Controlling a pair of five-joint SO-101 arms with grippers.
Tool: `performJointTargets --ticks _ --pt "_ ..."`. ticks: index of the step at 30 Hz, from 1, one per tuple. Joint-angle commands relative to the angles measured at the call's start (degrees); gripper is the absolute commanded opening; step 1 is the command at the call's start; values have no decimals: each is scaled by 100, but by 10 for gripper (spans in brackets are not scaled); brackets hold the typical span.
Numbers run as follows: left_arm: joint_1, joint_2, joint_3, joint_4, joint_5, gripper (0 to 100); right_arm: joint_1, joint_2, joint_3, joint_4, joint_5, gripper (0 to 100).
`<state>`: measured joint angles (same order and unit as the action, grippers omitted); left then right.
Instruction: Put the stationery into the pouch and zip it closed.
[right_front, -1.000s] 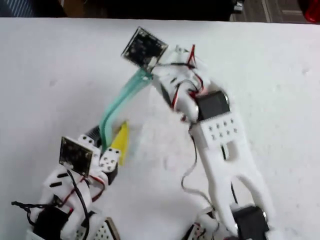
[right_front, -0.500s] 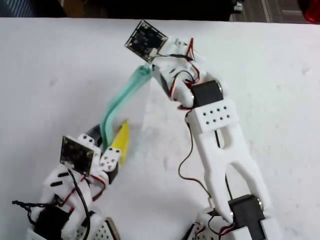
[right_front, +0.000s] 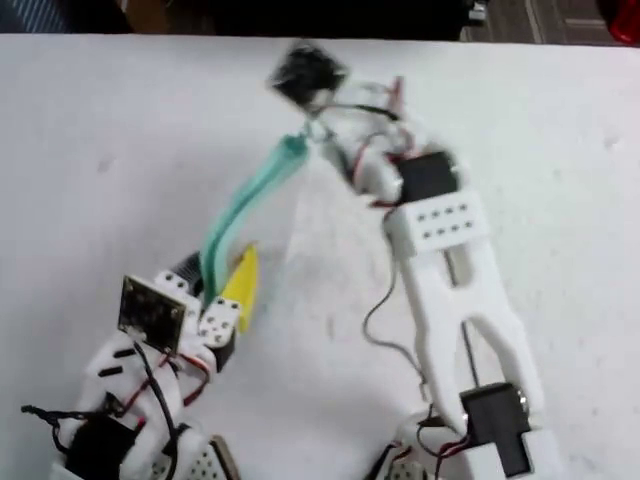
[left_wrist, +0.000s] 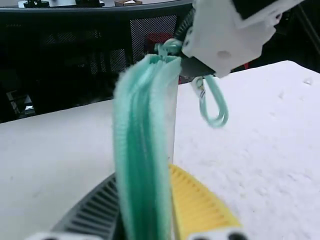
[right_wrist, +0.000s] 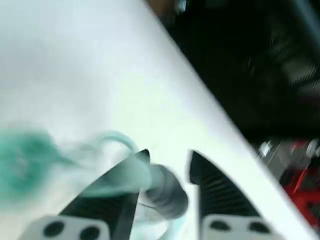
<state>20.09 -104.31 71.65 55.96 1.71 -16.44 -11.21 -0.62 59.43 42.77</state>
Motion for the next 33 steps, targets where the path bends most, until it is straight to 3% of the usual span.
performJointTargets --ticks 1,4,7,11,18,24,33 --pt "-92 -40 26 -290 -26 21 110 -664 -440 1156 9 260" --pt "-92 -40 132 -413 -26 21 101 -1165 -774 2185 -44 205" --pt "-92 -40 149 -475 -26 21 40 -1543 -1160 2976 -853 186" --pt "-84 -40 149 -484 -26 21 -725 -1692 -1881 3600 -1916 234" --pt "-57 -40 158 -440 -44 21 -2422 -1684 -2444 3064 -4132 331" --pt "-40 -40 255 -457 -53 21 -2774 -1332 -2488 2659 -6136 402" --pt "-40 -40 273 -466 -62 21 -3011 -312 -2488 2765 -6286 416"
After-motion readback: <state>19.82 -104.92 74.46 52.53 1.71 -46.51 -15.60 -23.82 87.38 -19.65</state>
